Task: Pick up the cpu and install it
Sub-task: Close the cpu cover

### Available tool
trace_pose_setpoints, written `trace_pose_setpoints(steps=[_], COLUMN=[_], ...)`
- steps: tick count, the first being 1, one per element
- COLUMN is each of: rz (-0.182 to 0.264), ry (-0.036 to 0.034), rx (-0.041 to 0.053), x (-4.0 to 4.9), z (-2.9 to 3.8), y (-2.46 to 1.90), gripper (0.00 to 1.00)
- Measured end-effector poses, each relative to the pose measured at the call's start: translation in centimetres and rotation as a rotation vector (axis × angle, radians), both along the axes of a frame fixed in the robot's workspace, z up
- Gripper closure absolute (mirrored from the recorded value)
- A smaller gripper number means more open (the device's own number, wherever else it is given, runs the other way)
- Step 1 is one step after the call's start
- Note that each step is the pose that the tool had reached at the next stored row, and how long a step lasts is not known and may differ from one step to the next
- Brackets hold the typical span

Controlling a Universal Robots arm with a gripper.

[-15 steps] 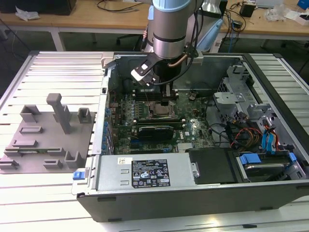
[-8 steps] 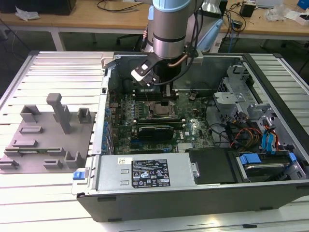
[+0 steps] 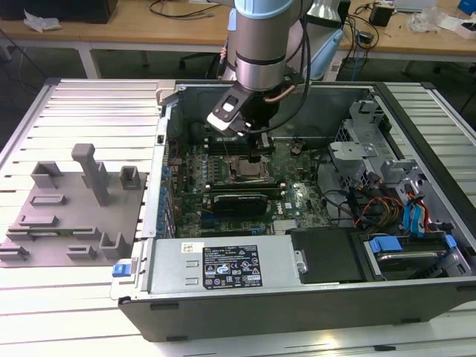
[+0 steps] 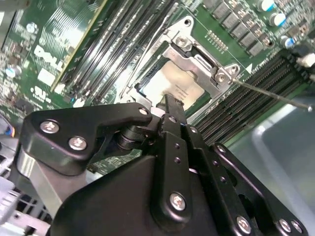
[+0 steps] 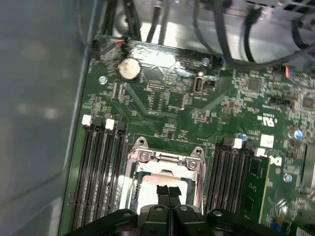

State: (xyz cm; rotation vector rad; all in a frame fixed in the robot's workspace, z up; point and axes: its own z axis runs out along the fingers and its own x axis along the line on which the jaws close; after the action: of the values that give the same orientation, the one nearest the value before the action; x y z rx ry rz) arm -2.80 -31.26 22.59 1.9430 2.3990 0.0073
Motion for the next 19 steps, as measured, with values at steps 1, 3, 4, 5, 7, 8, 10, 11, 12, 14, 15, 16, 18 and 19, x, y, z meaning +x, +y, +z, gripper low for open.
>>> trace_pose_setpoints(steps=[1,3,4,5,7,8,10,11,12,14,15,16,18,19], rz=[0.023,0.068,0.104,0.131,0.179,0.198,0.271,0.313,0.350,0.414,0.433,0.460,0.516,0.534], ry=[-0.0001,-0.0001,-0.0001,-0.0002,-0.0002,-0.0002,-0.0003,-0.0003,-0.0003,-0.0004,-0.0003,-0.0004,-0.0004,-0.0005], rx=[-0.0007,-0.0013,-0.0015,-0.0015,-0.0015,-0.0014,-0.0014,-0.0014,-0.0014,-0.0014,-0.0014,-0.0014,-0.0014,-0.0013], x=[0.00,0.00,0.00,0.00,0.00,0.00,0.00,0.00,0.00,0.00,0.00,0.00,0.00,0.00], z=[0.00,-0.01,0.00,-0.01,-0.01,-0.02,-0.03,-0.04,-0.05,-0.06,-0.06,-0.06,-0.07,-0.08], y=[0.00,0.01,0.00,0.00,0.00,0.00,0.00,0.00,0.00,0.00,0.00,0.00,0.00,0.00], gripper=[0.89,0.89,0.89,0.89,0.89,0.89,0.89,0.89,0.89,0.89,0.89,0.89,0.89,0.89])
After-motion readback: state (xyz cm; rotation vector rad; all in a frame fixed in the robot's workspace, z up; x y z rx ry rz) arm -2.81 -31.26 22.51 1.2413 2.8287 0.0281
